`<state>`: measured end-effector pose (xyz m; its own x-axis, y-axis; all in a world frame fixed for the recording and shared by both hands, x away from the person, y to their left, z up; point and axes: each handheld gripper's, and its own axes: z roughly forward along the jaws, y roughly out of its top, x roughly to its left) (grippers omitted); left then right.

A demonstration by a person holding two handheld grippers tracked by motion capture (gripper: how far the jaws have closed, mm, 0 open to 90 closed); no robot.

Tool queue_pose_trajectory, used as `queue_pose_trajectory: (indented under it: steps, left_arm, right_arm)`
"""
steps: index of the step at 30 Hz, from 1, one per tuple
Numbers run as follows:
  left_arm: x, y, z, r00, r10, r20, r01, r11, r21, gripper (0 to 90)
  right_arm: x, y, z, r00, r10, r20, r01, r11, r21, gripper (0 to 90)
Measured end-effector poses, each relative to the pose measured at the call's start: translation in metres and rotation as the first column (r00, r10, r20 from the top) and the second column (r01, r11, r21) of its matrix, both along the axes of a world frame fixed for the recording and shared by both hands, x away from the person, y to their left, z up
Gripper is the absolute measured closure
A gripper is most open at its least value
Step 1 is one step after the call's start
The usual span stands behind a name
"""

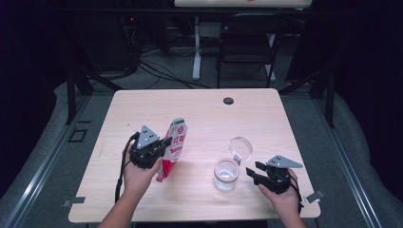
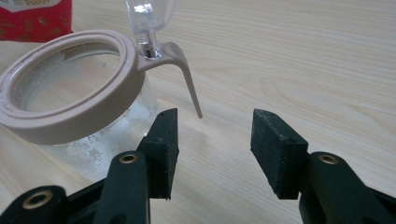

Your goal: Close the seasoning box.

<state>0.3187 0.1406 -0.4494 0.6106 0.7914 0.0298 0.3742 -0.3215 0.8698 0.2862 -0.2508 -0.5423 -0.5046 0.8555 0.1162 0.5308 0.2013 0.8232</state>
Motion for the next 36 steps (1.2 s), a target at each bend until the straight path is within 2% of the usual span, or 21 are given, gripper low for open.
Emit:
queue_pose_trajectory:
  steps: [15,19,28,33,36]
  left_arm:
    - [-0.005,-0.03,-0.004,0.9966,-0.082,-0.01,0.082,0.9966,0.006,89.5]
    - [-0.007,-0.034,-0.005,0.995,-0.099,-0.01,0.099,0.9949,0.018,89.5]
    - [-0.016,-0.036,-0.01,0.9916,-0.129,-0.013,0.129,0.9916,0.01,89.4]
    - [-0.025,-0.035,-0.017,0.9885,-0.149,-0.028,0.149,0.9889,0.0,89.3]
    - [-0.028,-0.035,-0.019,0.9878,-0.153,-0.031,0.153,0.9883,0.0,89.2]
  right_arm:
    - [0.0,-0.001,0.0,1.0,0.002,0.001,-0.002,1.0,-0.002,51.6]
    - [0.0,-0.001,0.001,1.0,0.002,0.001,-0.002,1.0,-0.001,51.6]
    - [-0.001,-0.001,0.003,0.9999,0.0,0.011,0.0,1.0,0.009,51.7]
    - [-0.004,-0.003,0.009,0.9989,0.001,0.047,-0.003,0.999,0.034,51.7]
    - [-0.005,-0.003,0.013,0.9982,0.004,0.06,-0.006,0.999,0.033,53.0]
